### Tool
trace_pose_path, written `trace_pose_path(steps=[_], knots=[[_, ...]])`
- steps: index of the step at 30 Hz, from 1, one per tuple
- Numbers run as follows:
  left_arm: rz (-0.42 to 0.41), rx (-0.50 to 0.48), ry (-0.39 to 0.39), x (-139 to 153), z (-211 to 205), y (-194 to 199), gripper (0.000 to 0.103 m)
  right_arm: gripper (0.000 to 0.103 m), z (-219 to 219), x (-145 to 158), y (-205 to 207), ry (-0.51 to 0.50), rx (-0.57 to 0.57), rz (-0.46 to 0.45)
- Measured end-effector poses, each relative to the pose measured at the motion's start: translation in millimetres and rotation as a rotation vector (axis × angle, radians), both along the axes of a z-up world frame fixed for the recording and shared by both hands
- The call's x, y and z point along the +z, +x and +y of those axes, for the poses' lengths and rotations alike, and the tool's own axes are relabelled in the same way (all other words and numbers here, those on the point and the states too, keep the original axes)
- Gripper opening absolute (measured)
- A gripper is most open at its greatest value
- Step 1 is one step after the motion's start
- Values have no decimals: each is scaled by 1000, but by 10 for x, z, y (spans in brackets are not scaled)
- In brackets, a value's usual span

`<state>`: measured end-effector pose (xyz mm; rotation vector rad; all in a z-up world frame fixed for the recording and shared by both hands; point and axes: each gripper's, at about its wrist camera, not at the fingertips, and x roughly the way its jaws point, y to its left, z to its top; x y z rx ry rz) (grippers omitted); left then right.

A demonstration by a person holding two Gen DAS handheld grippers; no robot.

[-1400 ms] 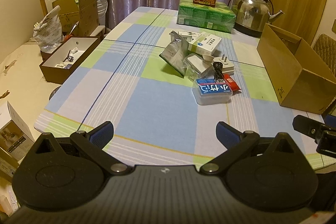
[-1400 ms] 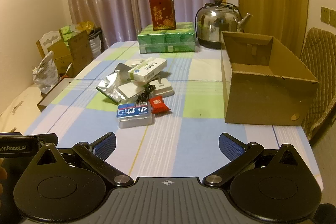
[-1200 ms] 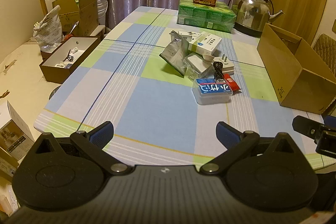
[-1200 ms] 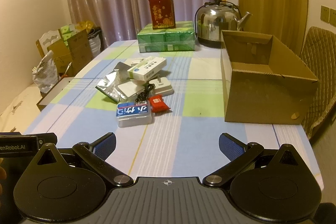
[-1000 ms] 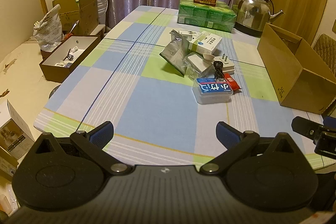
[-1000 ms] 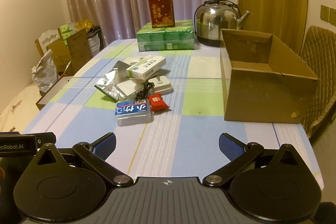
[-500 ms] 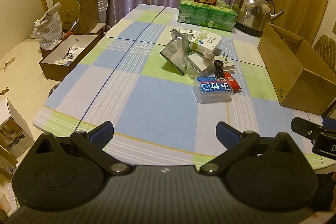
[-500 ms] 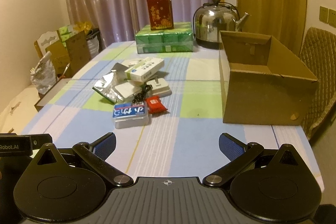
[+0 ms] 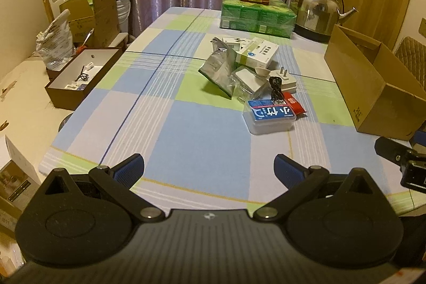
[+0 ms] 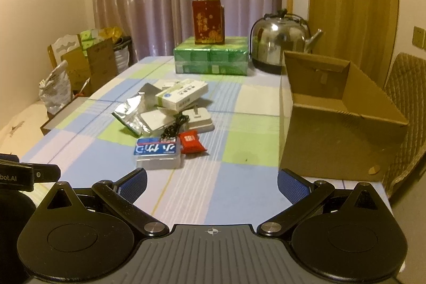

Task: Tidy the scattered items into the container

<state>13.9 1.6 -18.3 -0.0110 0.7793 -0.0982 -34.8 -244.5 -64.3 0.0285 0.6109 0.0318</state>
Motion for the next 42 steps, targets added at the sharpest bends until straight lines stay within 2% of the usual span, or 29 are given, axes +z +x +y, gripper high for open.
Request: trace_pose_path(steps=[6, 13, 17, 20, 23, 30, 32, 33, 37, 42], knots=[[11, -42, 18, -64, -148, 202, 102, 101, -110, -149, 143, -13, 10, 35], [42, -65, 1, -223, -349, 535, 102, 101, -248, -345, 385, -30, 35, 74], [55, -56, -23, -340, -453, 733, 102, 101, -326, -462, 469, -24, 34, 94], [59, -54, -57, -433, -559, 890, 102, 101, -345, -562, 524, -32, 75, 105], [59, -60, -81, -517, -670, 1028, 102, 101, -339, -649, 584, -44, 107, 102], [70, -80, -84, -676, -868, 1258, 102, 101, -308, -782, 756, -36, 170, 63], [78, -80, -86, -721, -913, 1307, 102, 94, -282, -822, 809, -40, 201, 54], [79, -81, -85, -740, -935, 1324, 102, 86, -272, -847, 838, -41, 215, 52], [73, -86, -90, -793, -977, 1362, 102, 73, -269, -940, 966, -37, 246, 56], [71, -89, -93, -832, -1004, 1408, 102, 71, -292, -1010, 1056, -34, 265, 55]])
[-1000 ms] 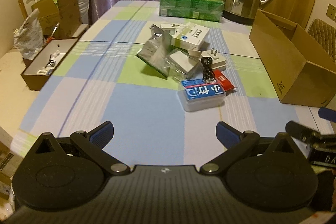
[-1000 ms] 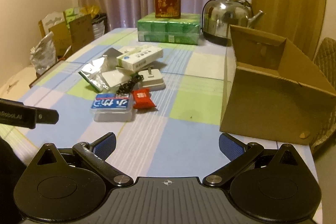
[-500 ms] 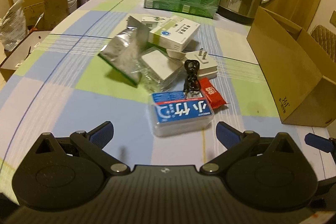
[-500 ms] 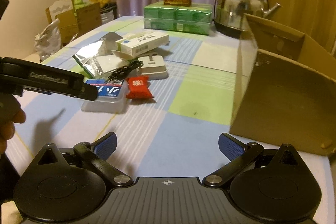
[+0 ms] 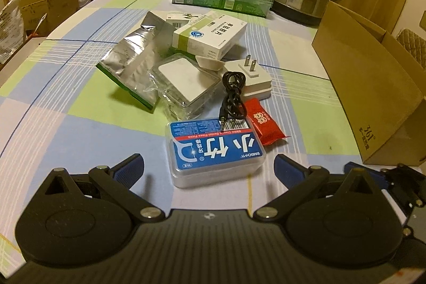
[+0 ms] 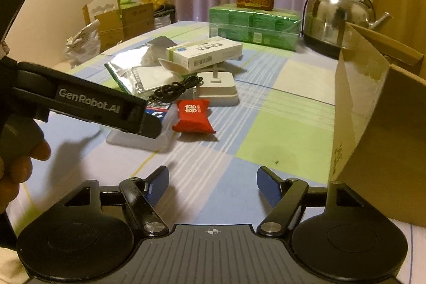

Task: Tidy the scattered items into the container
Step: 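Grasp the blue toothpick box with the left gripper while the right gripper grasps the red candy packet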

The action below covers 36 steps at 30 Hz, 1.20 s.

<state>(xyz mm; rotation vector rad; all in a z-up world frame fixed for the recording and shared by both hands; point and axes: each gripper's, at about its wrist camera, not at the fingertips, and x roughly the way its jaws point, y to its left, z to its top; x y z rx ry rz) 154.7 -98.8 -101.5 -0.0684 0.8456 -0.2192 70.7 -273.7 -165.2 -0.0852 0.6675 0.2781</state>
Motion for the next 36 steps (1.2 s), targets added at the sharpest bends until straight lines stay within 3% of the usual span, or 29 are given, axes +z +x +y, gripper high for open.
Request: trace_pose_path(steps=[4, 9, 13, 15, 22, 28, 36], knots=[[-5, -8, 4, -30, -85, 45, 102, 72, -12, -21, 10, -3, -1, 0], [-37, 22, 100, -64, -196, 86, 102, 72, 0, -51, 21, -13, 15, 4], [-18, 2, 97, -109, -180, 140, 87, 72, 20, -44, 47, -8, 12, 5], [-20, 2, 111, -102, -151, 131, 86, 71, 56, -24, 67, -11, 17, 1], [-38, -36, 159, -51, 144, 23, 86, 72, 206, 17, 286, -14, 20, -10], [-23, -26, 138, -46, 419, -21, 86, 71, 344, 10, 597, -26, 45, -8], [-19, -27, 125, -97, 493, -2, 89, 45, 460, -59, 916, -58, 71, 32]])
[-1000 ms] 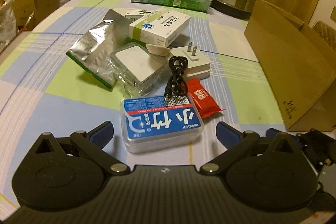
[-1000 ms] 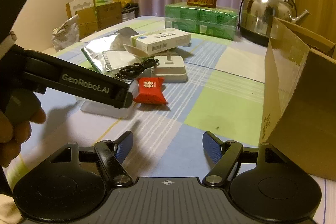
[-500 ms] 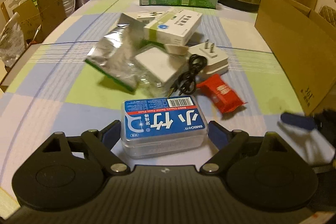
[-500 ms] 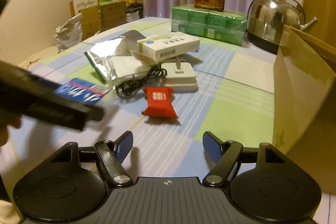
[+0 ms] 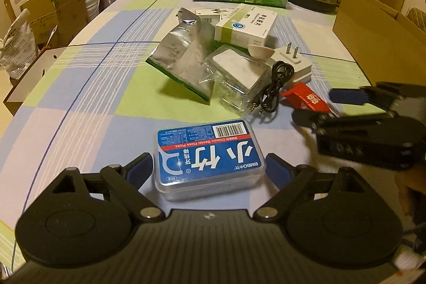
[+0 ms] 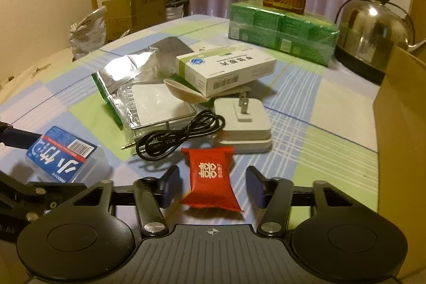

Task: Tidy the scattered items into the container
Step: 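Grasp the blue toothpick box with the left gripper while the right gripper grasps the red candy packet, then carry the toothpick box and candy packet over the cardboard box with both grippers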

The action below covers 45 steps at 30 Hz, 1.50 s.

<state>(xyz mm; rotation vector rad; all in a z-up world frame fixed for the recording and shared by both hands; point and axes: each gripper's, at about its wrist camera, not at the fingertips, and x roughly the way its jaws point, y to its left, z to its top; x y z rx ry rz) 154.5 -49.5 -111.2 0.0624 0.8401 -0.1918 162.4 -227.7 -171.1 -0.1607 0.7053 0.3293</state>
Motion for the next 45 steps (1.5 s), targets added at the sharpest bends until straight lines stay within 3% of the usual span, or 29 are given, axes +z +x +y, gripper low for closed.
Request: trace_pose_path(steps=[4, 7, 12, 22, 28, 38, 45], knots=[[4, 3, -9, -15, 5, 27, 90, 26, 38, 0, 24, -2, 6, 3], [3, 2, -6, -27, -1, 39, 88, 24, 35, 19, -14, 9, -1, 12], [6, -7, 3, -19, -14, 16, 87, 24, -49, 107, -220, 23, -35, 20], [-14, -126, -3, 66, -222, -267, 87, 24, -347, 332, -823, 49, -168, 21], [-19, -167, -6, 165, -328, -397, 87, 24, -464, 587, -1079, 56, -209, -22], [-97, -252, -25, 618, -570, -552, 87, 24, -748, 1162, -1314, 54, -286, -138], [-160, -363, -42, 992, -941, -581, 87, 24, -1195, 1561, -1358, 35, -377, -204]])
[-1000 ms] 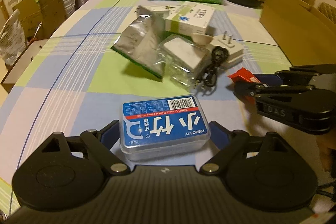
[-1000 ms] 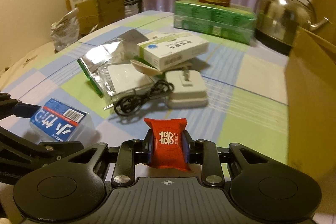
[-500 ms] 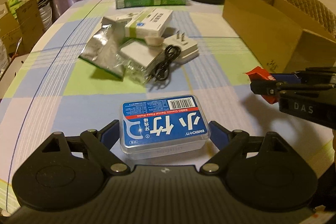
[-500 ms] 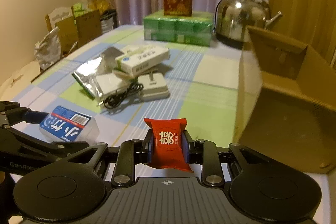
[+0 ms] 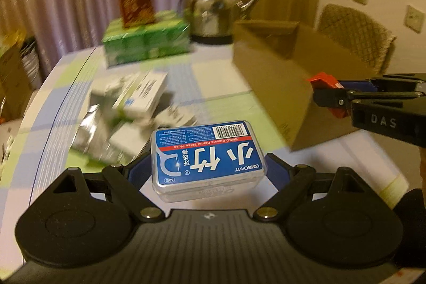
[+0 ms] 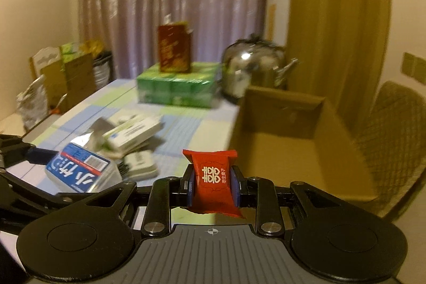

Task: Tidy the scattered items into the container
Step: 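Carry the toothpick box and candy packet over the cardboard box with both grippers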

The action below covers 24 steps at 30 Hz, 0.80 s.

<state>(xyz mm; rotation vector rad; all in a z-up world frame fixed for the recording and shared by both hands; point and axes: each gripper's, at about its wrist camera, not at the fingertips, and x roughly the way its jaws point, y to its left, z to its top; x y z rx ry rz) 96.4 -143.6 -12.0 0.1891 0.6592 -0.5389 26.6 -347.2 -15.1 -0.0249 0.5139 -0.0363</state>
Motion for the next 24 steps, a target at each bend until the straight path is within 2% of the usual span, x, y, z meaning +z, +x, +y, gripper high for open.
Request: trace_pose_path(steps=[5, 13, 21, 24], knots=[[-40, -98, -28, 262, -396, 58, 87, 24, -441, 188, 107, -8, -78, -18], [-66, -258, -50, 518, -1050, 357, 87, 24, -1042, 265, 364, -25, -132, 14], [-137, -470, 4, 520, -1662, 700, 87, 24, -1403, 119, 538, -36, -155, 52], [-137, -564, 49, 474, -1864, 832, 87, 24, -1467, 37, 609, -44, -147, 72]])
